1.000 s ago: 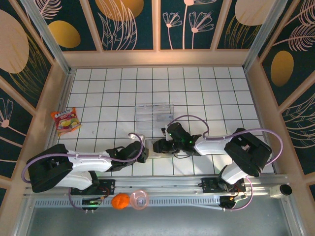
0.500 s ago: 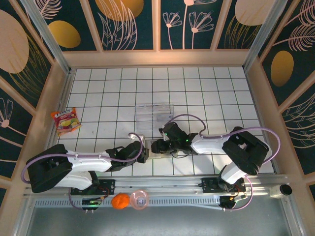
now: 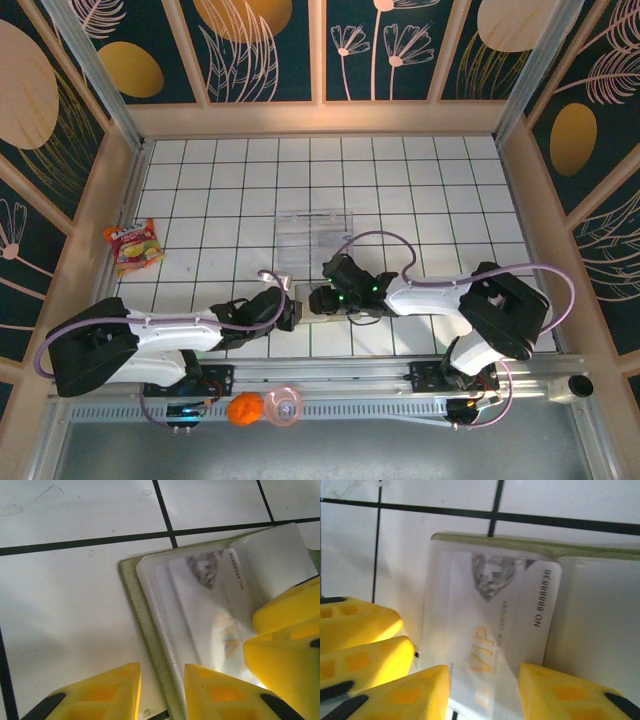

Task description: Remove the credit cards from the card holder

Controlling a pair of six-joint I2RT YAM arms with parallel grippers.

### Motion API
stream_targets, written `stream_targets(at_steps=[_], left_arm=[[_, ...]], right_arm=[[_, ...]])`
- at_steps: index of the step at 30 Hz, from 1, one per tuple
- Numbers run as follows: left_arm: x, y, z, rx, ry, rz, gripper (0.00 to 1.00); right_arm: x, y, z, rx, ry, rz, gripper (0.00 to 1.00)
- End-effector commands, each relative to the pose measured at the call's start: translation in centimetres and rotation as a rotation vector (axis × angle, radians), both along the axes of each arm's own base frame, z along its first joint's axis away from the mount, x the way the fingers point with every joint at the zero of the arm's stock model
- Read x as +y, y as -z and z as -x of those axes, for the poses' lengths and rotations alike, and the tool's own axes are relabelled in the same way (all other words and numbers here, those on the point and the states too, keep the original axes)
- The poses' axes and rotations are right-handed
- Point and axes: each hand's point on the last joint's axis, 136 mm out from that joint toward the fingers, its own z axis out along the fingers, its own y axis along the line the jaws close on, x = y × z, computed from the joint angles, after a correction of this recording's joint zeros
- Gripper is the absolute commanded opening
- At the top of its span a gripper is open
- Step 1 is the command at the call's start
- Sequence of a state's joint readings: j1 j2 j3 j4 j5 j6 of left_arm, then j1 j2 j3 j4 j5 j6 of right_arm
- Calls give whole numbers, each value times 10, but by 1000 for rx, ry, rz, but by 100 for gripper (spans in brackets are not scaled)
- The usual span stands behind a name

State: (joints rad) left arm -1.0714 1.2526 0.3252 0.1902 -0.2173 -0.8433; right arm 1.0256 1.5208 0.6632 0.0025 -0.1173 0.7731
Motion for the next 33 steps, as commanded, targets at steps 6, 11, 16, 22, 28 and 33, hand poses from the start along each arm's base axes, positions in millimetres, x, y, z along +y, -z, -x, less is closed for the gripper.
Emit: stream_targets(at_steps=[6,11,16,22,28,33], left_arm=[[0,-12,-4,-23,-2,30,31],[-18,-36,-9,-60,44,70,34],[-39,-47,-13,-74,99,86,22],[-54,-31,-17,-52,130,49,12],[-47,-12,-19,-27,110,-14,6],[-40,4,-18,-1,94,-70,3]], right_arm=[[-25,3,0,-26,46,86,43],[-18,-22,-5,-104,7,27,42],[-26,-30,-15,-123,-27,-19,34],[-30,-24,-24,-66,-90,-79,29],[-26,-18,-22,-26,-106,-113,29],[-28,-8,-20,-2,-91,-105,29]])
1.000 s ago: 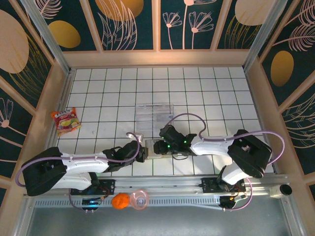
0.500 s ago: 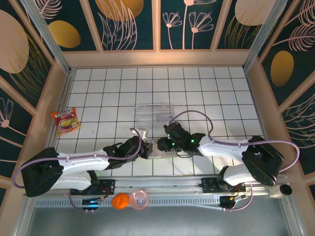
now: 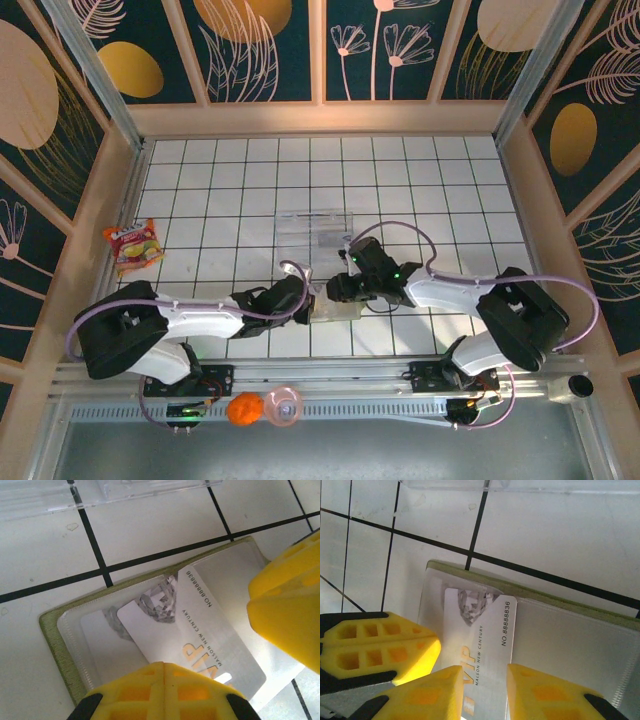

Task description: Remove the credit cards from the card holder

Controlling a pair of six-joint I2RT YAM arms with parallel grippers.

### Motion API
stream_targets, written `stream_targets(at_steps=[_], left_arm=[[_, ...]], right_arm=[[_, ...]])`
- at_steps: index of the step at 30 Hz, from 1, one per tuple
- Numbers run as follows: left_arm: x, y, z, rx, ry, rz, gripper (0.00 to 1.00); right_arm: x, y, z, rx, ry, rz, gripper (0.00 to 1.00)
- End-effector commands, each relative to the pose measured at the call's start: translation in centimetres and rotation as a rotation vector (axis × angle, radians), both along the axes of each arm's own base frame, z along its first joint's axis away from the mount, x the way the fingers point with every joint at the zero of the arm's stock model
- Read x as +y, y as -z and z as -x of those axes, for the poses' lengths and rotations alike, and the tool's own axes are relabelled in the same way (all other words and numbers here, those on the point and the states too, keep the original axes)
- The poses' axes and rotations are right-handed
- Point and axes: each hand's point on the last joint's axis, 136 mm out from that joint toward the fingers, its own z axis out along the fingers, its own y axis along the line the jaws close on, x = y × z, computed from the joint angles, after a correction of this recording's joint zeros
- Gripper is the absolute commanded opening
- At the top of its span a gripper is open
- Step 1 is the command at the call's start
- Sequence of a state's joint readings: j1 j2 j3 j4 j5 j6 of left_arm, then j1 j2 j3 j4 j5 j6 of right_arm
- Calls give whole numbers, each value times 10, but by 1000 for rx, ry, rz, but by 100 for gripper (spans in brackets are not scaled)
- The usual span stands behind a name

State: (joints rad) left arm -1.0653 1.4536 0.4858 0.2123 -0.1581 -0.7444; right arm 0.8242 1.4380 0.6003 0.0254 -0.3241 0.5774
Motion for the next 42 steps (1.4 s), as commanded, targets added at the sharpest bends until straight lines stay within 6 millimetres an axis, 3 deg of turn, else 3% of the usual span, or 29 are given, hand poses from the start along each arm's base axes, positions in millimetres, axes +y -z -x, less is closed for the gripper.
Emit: stream_targets(at_steps=[1,7,15,19,23,28,34,38,42], left_arm=[[2,5,-4,5,-13,-33,3],[15,25,7,69,-25,-78,0],[16,33,15,105,-20,-64,0],[14,36,17,122,-14,-56,0],[14,33,17,121,-21,-41,1],[15,28,18,120,-32,-13,11],[13,23,19,122,-33,26,14],[3,3,14,87,-24,84,22],[-13,-53,3,-14,19,248,38]], right_arm=[[-2,9,4,14,-11,-1,29],[-5,16,7,29,-7,5,29],[-1,21,9,49,-18,-7,29],[2,21,9,55,-19,-24,22],[-6,24,6,54,18,-3,14],[-25,26,5,47,77,18,6],[-47,13,0,0,137,27,0],[-55,-9,-9,-71,157,5,0],[-49,-48,-17,-185,138,-87,0]])
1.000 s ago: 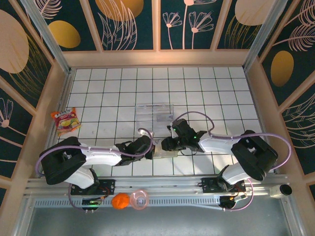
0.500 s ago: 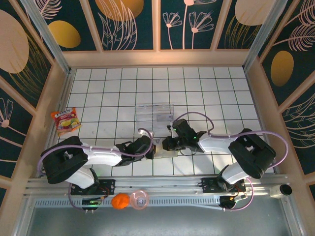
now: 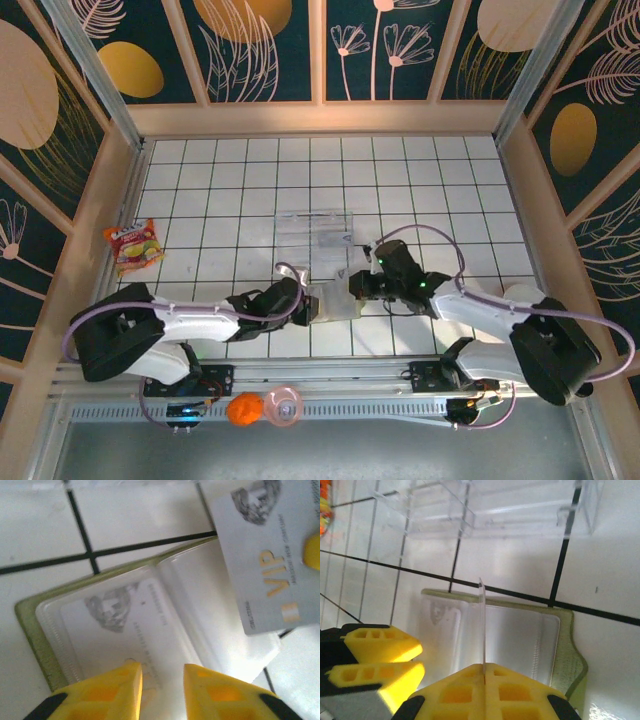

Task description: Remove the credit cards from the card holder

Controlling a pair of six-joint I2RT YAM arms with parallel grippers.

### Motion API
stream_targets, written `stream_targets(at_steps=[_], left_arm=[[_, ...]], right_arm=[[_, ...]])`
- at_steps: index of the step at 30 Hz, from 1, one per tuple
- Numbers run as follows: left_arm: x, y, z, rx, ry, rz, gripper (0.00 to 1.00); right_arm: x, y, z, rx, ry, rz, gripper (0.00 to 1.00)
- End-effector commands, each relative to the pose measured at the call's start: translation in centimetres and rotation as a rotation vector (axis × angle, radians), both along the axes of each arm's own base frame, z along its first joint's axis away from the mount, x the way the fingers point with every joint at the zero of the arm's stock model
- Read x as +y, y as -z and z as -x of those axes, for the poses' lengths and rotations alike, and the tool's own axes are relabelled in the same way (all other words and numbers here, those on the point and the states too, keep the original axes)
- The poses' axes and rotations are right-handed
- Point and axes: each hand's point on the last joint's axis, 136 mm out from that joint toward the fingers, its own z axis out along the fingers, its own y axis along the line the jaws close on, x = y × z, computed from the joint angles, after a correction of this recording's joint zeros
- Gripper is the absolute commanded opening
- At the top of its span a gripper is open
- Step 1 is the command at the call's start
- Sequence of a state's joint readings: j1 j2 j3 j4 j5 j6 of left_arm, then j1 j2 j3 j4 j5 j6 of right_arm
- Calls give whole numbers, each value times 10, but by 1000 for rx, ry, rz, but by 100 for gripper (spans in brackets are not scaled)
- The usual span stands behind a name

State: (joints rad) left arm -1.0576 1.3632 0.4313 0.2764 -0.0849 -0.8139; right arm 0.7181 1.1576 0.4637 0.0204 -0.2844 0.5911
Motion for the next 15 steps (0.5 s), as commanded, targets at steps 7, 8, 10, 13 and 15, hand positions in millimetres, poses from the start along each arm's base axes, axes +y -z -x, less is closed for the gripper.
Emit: stream_targets(at_steps=[7,8,10,13,15], left_arm=[[-2,-125,-19,-202,102,501,54],[-2,-136,-16,-226,122,546,56],[-2,-157,-12,-276,162,622,58],[-1,-171,-8,-308,192,675,58],[1,-177,-5,-316,200,719,59]], right_arm=[[14,-100,-2,-283,-57,-286,0],[17,-108,-1,-294,-64,-320,0],[23,-125,4,-309,-86,-410,0],[30,-148,12,-333,-119,-537,0],[36,-158,18,-344,-147,-584,0]])
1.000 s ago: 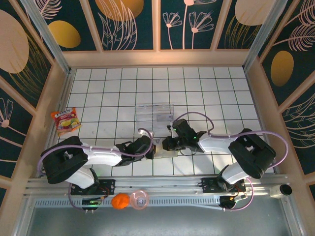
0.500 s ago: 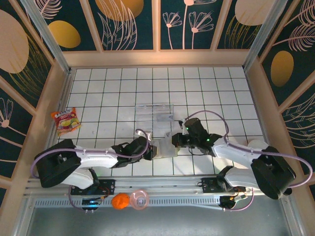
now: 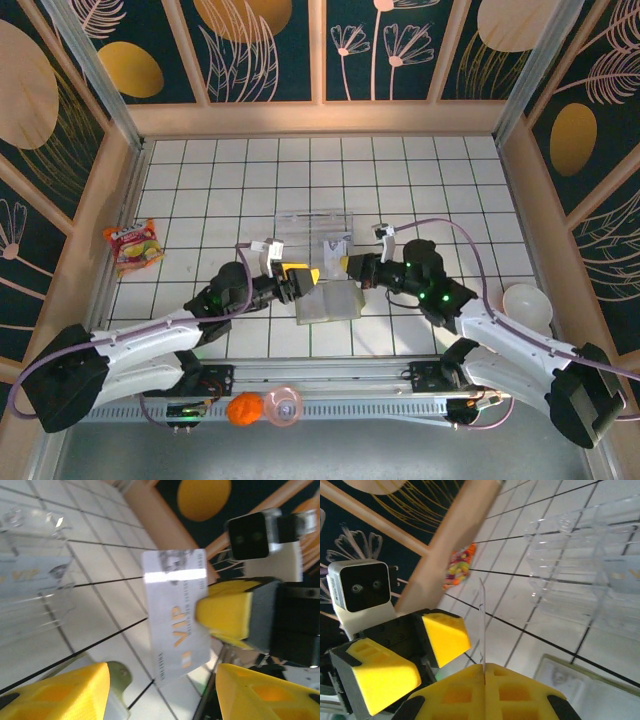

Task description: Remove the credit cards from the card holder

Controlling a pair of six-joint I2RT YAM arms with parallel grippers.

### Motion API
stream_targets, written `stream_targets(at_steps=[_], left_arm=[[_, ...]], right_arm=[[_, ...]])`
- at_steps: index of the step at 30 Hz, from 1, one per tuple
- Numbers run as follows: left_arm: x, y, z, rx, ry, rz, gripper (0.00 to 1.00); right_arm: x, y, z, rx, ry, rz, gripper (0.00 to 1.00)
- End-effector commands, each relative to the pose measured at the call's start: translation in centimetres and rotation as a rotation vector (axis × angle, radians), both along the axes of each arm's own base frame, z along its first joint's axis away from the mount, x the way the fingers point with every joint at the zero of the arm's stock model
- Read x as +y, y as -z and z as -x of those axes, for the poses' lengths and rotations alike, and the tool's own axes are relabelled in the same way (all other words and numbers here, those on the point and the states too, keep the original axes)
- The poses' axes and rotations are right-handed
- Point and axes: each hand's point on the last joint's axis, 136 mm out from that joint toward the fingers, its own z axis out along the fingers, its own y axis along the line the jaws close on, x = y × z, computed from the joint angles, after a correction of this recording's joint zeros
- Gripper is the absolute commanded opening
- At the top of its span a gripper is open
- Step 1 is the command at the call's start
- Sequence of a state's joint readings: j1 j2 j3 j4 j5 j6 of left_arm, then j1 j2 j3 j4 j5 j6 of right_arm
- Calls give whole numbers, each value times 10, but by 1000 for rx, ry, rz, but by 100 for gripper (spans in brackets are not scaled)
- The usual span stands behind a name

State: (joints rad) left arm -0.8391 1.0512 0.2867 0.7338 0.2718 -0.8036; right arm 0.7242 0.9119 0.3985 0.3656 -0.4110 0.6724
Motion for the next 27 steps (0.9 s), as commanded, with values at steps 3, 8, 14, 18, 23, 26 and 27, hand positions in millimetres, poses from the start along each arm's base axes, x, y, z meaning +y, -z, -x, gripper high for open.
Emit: stream_targets(at_steps=[3,8,14,18,23,26,27], left_arm=[[3,-41,17,-95,83,192,59],[5,-46,22,-103,98,220,52],[4,-56,30,-124,137,245,32],[2,-57,32,-119,155,254,25],[0,-56,28,-113,150,236,8],[-6,-50,21,-101,138,159,0],[-7,-47,20,-101,137,127,0]], right_arm=[[22,-46,22,-92,-121,-164,0],[32,-50,30,-110,-148,-165,0],[34,-36,22,-80,-114,-120,0],[38,-29,19,-63,-110,-104,0],[37,-23,15,-44,-88,-75,0],[28,-21,10,-50,-38,-19,10],[21,-22,7,-60,-10,2,12]])
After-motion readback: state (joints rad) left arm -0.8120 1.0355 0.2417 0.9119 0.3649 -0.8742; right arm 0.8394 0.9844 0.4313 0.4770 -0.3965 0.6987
